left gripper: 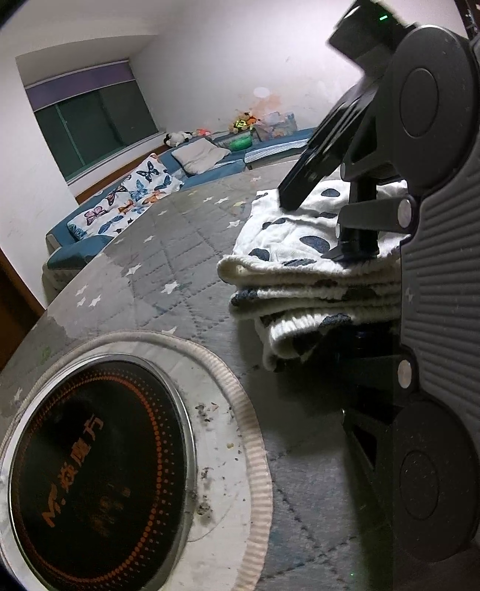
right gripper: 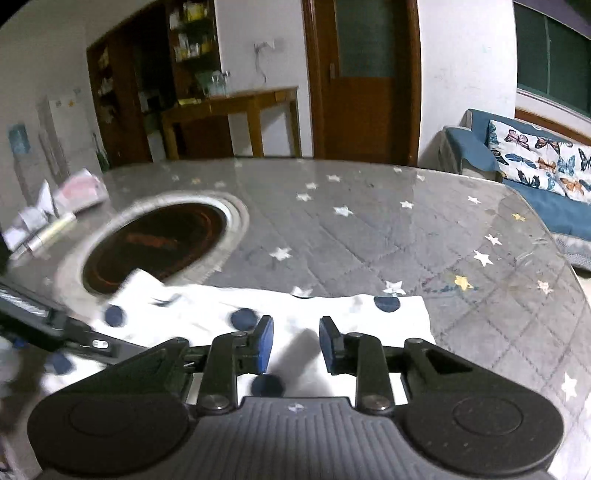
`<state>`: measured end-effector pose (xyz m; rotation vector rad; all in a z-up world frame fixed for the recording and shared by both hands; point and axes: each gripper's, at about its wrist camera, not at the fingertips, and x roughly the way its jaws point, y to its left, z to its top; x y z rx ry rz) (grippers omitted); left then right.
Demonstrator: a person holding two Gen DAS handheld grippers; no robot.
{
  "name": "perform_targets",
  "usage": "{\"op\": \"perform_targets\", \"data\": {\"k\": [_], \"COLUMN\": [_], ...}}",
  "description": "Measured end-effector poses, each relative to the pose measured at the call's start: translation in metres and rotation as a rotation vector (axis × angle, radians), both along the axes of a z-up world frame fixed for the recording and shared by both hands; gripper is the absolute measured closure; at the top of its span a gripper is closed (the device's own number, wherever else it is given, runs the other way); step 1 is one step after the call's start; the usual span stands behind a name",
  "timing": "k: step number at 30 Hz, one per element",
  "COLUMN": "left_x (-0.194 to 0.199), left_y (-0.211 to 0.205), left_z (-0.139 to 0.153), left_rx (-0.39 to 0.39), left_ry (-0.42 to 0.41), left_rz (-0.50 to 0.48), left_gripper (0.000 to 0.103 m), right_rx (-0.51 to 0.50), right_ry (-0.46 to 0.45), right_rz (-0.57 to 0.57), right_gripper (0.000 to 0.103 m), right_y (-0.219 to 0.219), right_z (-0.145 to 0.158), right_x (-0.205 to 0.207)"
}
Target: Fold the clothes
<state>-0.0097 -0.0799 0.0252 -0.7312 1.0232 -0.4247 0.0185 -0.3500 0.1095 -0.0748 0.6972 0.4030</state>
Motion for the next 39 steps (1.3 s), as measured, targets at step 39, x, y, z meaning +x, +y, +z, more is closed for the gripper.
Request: {"op": "perform_targets", "data": {"k": [39], "left_x": [0.007], "left_y": [0.014], "left_z": [0.012], "left_rx": [0.090], "left_ry": [-0.034], "left_rz": [0.003], "left_gripper": [0.068], "right_rx": [0.067], "right_ry": [-0.014], "right_rz": [-0.173], "right_gripper": [0.064], "right_y": [-0.075], "right_z": [-0.013], "right_x": [-0.093]}}
